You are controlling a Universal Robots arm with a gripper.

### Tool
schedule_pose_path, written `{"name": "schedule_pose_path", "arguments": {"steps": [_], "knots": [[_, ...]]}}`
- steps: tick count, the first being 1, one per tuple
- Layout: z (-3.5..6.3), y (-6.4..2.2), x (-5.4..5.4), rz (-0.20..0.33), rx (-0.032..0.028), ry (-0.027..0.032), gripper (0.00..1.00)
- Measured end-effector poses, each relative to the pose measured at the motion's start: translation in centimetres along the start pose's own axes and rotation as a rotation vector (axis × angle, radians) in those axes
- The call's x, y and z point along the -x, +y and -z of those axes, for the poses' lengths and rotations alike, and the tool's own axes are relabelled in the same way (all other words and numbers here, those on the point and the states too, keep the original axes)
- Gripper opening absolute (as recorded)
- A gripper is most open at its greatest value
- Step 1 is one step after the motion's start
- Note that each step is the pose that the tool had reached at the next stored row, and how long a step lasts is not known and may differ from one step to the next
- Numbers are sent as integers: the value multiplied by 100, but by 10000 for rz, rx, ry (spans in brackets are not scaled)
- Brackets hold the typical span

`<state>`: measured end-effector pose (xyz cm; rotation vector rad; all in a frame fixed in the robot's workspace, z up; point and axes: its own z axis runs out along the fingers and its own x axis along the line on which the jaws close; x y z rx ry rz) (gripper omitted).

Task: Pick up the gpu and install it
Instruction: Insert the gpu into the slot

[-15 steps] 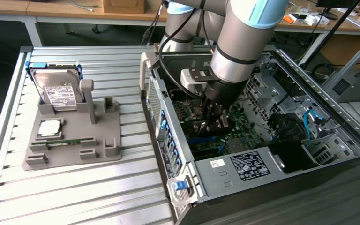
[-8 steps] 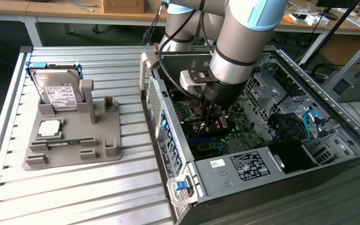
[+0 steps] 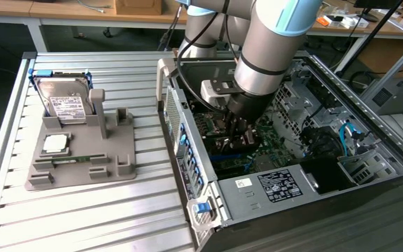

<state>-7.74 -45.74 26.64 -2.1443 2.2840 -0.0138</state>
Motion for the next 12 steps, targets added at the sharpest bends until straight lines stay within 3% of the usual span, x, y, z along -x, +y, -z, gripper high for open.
{"name": "schedule_pose_path", "arguments": {"steps": [12], "knots": [[-26, 9, -1, -1, -1, -1, 30]]}}
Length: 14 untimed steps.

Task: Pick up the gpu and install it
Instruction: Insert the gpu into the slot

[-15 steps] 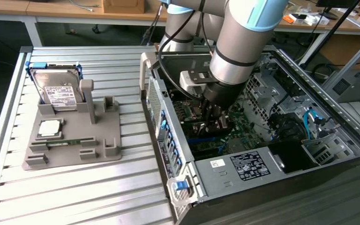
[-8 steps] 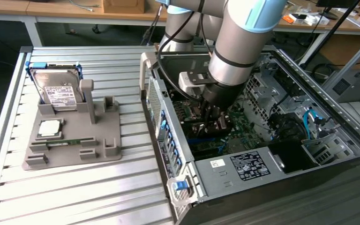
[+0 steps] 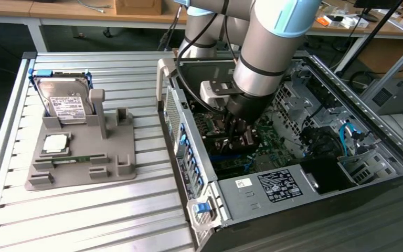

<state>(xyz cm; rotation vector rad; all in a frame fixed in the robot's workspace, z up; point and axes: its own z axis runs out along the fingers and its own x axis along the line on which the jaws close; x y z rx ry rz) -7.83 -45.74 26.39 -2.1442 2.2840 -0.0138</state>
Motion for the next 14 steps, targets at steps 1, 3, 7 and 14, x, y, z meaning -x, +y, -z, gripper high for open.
{"name": "schedule_pose_path", "arguments": {"steps": [1, 3, 7, 14], "knots": [[-4, 0, 0, 0, 0, 0, 30], [-10, 0, 0, 0, 1, 2, 30], [-17, 10, 0, 1, 1, 2, 30], [-27, 15, -1, -1, -1, -3, 30]]}}
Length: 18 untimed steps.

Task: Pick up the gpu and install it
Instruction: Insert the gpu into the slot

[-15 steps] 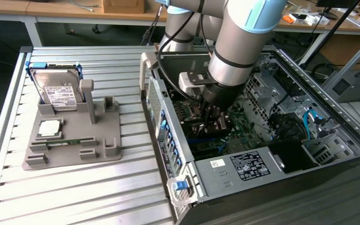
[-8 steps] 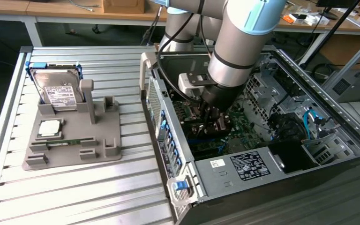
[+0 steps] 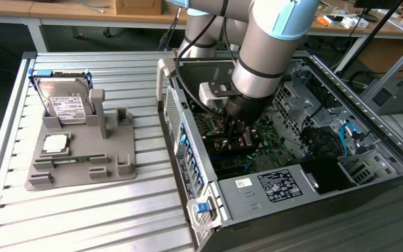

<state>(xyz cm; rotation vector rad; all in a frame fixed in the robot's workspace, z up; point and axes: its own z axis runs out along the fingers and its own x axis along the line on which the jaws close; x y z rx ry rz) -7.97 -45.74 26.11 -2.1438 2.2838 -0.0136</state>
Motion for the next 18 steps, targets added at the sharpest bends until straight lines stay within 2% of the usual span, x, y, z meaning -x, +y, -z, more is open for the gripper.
{"name": "schedule_pose_path", "arguments": {"steps": [18], "knots": [[-41, 1, 4, -11, 2, 1, 30]]}}
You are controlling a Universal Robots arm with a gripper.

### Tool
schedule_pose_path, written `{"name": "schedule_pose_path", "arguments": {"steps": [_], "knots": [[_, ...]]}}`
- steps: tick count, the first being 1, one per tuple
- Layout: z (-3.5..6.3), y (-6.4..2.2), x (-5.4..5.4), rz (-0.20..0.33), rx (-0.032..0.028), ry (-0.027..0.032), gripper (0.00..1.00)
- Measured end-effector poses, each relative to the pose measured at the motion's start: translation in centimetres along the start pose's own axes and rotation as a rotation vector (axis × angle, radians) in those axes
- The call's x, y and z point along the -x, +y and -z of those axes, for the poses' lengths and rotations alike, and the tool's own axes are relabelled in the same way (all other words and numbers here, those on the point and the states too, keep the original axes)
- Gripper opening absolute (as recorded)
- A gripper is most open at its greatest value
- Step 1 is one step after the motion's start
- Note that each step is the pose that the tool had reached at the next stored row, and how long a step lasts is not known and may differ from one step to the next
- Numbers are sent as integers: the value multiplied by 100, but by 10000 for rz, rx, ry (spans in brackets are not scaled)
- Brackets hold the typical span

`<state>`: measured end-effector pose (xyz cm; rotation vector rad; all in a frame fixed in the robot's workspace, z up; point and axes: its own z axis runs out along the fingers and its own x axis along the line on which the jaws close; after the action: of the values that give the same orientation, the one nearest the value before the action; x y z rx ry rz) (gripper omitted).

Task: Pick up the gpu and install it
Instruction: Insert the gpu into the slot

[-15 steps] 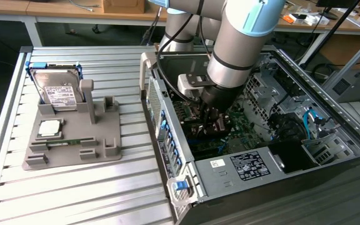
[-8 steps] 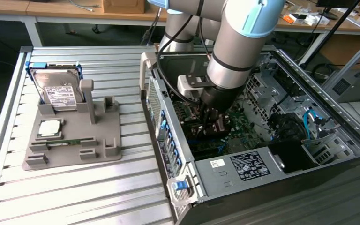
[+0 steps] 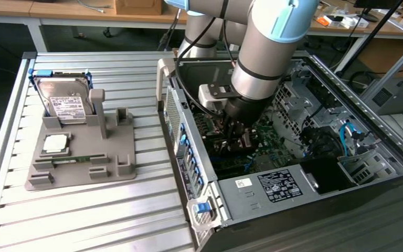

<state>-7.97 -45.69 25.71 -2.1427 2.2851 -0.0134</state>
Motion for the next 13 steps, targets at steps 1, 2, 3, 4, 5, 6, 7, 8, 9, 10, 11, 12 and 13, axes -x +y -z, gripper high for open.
{"name": "schedule_pose_path", "arguments": {"steps": [1, 2, 3, 4, 5, 6, 7, 8, 9, 10, 11, 12, 13], "knots": [[0, 0, 0, 0, 0, -1, 30], [0, 0, 0, 0, 0, 0, 30], [0, 0, 0, 0, 0, 0, 30], [0, 0, 0, 0, 0, -1, 30], [-1, 0, 1, 0, 0, -1, 30], [0, 0, 5, -1, 0, -1, 30], [0, 1, 11, -1, 0, -1, 30], [0, 2, 17, 2, 0, 0, 30], [0, 1, 20, 7, 0, -1, 30], [-1, 1, 26, 16, -1, -2, 30], [0, 2, 26, 27, 0, -1, 30], [-1, 2, 27, 56, 0, -2, 30], [0, 2, 28, 106, 1, -2, 30]]}}
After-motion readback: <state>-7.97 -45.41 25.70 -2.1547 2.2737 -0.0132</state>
